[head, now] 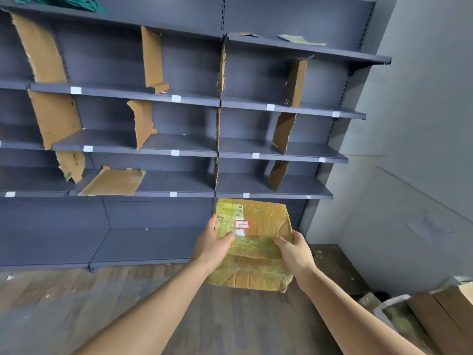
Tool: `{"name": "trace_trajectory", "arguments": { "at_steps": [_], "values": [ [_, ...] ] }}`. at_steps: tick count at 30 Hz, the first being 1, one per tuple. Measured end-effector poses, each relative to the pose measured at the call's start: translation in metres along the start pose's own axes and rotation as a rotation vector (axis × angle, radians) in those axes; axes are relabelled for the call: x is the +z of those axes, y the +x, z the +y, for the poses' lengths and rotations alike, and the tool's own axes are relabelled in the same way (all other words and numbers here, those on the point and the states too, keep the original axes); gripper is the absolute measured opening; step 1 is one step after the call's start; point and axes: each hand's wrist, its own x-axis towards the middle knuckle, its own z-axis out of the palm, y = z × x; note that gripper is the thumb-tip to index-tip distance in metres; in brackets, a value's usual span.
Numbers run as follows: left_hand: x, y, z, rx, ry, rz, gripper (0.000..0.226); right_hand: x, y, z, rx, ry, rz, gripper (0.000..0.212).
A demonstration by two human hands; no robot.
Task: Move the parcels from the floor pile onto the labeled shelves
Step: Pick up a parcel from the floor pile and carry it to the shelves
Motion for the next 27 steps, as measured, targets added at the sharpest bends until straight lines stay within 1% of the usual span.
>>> {"name": "trace_trajectory", "arguments": {
  "at_steps": [3, 9, 11, 14, 18, 23, 27],
  "values": [
    [0.012, 0.029, 0.006, -0.015, 0.006, -0.004, 0.072, 0.002, 0.033, -0.003, 0.011, 0.007, -0.005, 0.046],
    [0.039, 0.082, 0.020, -0.028, 0.035, 0.051, 0.073, -0.003, 0.106, -0.009, 0.003, 0.019, -0.066, 0.049],
    [0.055, 0.096, 0.035, -0.016, 0.044, 0.053, 0.072, -0.014, 0.129, -0.013, 0.004, 0.030, -0.079, 0.052],
    [0.093, 0.121, 0.065, 0.030, 0.086, 0.009, 0.070, -0.047, 0.164, -0.013, 0.017, 0.076, -0.062, 0.055],
    [0.177, 0.149, 0.104, 0.077, 0.101, -0.119, 0.071, -0.121, 0.206, 0.006, 0.053, 0.128, 0.046, 0.056],
    [0.304, 0.169, 0.144, 0.145, 0.101, -0.290, 0.069, -0.238, 0.231, 0.037, 0.094, 0.142, 0.277, 0.051],
    [0.400, 0.154, 0.170, 0.202, 0.126, -0.480, 0.070, -0.325, 0.229, 0.075, 0.151, 0.170, 0.470, 0.046]
  ]
}}
